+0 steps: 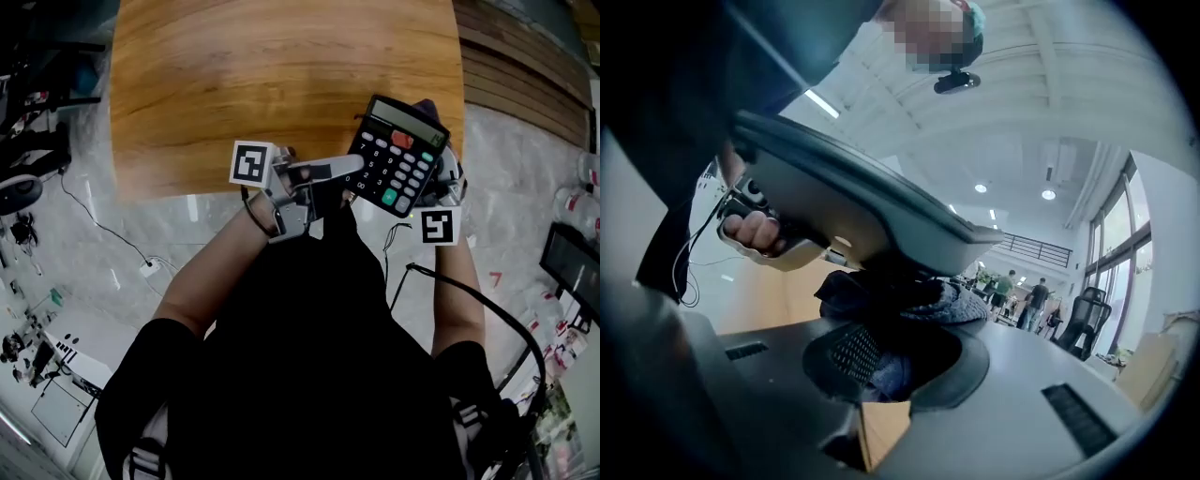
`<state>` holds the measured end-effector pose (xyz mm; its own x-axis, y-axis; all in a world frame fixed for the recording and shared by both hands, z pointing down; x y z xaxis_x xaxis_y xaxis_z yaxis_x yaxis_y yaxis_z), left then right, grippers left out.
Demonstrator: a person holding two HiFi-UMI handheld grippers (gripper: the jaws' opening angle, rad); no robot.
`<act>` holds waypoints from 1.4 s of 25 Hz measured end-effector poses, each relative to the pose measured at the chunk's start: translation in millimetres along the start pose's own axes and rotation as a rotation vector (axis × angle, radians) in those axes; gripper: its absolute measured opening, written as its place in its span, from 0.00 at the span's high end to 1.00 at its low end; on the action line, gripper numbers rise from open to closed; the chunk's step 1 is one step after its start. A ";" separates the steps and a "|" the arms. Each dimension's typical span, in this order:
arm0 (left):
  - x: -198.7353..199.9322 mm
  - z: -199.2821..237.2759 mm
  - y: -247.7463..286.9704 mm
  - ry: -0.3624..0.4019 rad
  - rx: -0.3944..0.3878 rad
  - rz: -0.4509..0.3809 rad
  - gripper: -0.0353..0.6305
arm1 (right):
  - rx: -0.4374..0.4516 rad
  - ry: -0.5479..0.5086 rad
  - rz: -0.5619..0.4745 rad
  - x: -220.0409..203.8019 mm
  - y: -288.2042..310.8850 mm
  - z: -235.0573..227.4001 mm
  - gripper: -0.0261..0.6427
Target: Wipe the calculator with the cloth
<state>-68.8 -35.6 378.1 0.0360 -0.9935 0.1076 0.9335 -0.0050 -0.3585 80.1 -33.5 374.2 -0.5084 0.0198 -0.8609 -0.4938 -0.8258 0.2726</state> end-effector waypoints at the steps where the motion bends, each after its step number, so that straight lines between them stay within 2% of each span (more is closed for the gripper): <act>1: 0.1 -0.2 0.2 0.005 0.007 0.005 0.84 | 0.003 0.007 0.006 0.0 4.7 0.5 0.87; 4: 0.3 -1.9 1.0 0.010 0.009 -0.011 0.84 | 0.026 0.010 0.017 2.0 5.8 9.0 0.87; 10: 3.0 -3.5 -1.9 0.022 0.043 -0.081 0.84 | 0.127 -0.025 -0.004 14.4 -22.5 40.8 0.87; 13: 7.4 -2.7 -3.4 0.013 0.055 -0.090 0.84 | 0.138 -0.048 -0.013 17.4 -23.3 39.7 0.87; 17: -1.7 -7.1 0.5 -0.016 0.013 -0.064 0.84 | 0.098 -0.072 -0.005 16.1 -18.8 20.8 0.87; 22: -3.4 -14.8 7.9 -0.021 -0.012 -0.002 0.84 | 0.031 -0.021 -0.015 17.2 3.1 -7.8 0.87; 29: -3.3 -20.1 6.2 -0.028 -0.012 -0.039 0.84 | 0.062 -0.030 -0.022 24.0 0.9 1.6 0.87; 32: -2.8 -17.0 4.1 -0.030 0.005 -0.041 0.84 | 0.005 -0.012 -0.002 17.1 -3.5 -11.4 0.87; 35: -4.6 -8.5 -0.2 -0.053 0.032 -0.064 0.84 | -0.077 0.080 -0.004 9.0 -9.3 -34.3 0.87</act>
<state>-72.2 -32.0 369.8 -0.0062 -0.9839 0.1786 0.9454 -0.0639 -0.3194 104.3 -45.0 349.2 -0.4474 -0.0192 -0.8941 -0.4384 -0.8667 0.2380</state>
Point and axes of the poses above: the fingertips, and each gripper's own axes: y forward along the fingers, z to its left, x out of its top, the point moved 6 cm from there along -y, backward along the fingers, and after that the axes turned 11 degrees about z, right-handed, at the moved point
